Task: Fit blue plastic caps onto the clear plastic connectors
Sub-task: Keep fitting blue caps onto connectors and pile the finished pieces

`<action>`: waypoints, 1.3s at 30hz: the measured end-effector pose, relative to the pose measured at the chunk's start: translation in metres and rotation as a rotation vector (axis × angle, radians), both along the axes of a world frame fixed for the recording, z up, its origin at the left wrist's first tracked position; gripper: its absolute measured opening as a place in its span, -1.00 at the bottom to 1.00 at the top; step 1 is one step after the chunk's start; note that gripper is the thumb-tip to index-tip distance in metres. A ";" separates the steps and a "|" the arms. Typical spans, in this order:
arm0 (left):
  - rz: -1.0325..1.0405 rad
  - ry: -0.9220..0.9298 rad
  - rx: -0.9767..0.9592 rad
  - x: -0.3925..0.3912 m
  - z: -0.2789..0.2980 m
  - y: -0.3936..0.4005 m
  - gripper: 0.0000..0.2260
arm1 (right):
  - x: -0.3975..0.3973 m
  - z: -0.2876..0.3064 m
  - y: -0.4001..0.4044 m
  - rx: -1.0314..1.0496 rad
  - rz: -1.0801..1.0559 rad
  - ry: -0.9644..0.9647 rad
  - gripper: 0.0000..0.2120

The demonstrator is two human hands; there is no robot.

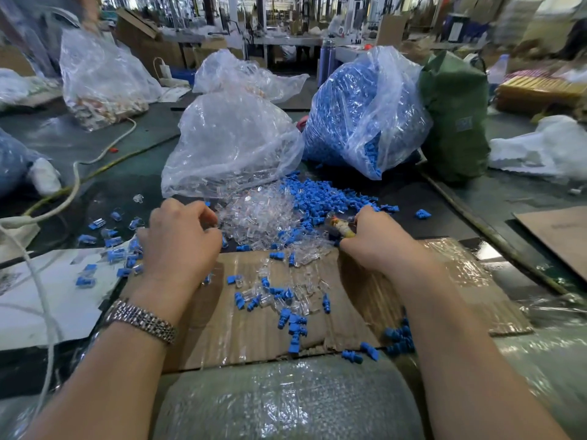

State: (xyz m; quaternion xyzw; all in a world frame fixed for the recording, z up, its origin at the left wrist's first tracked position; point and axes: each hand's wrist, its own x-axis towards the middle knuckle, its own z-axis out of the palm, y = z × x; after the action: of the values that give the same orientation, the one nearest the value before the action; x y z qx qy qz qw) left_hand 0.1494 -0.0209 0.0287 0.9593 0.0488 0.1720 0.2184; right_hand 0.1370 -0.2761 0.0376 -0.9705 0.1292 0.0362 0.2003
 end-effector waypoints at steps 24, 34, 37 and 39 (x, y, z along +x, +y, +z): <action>-0.570 0.091 0.044 0.001 -0.015 -0.034 -0.84 | -0.005 -0.002 0.045 -0.225 0.597 -0.211 -0.90; -0.612 0.243 -0.149 -0.003 -0.010 -0.036 -0.93 | -0.003 0.004 0.028 0.153 0.418 -0.430 -0.89; -0.623 0.256 -0.196 -0.004 -0.008 -0.038 -0.90 | -0.004 0.005 0.026 0.362 0.359 -0.439 -0.86; -0.598 0.243 -0.344 -0.003 -0.006 -0.036 -0.89 | -0.003 0.006 0.025 0.519 0.340 -0.454 -0.84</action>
State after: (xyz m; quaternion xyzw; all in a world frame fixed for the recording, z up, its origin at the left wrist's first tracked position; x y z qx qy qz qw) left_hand 0.1464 -0.0565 0.0229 0.8939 -0.1800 -0.0255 0.4097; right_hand 0.1338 -0.2516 0.0435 -0.8785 -0.0947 -0.1153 0.4539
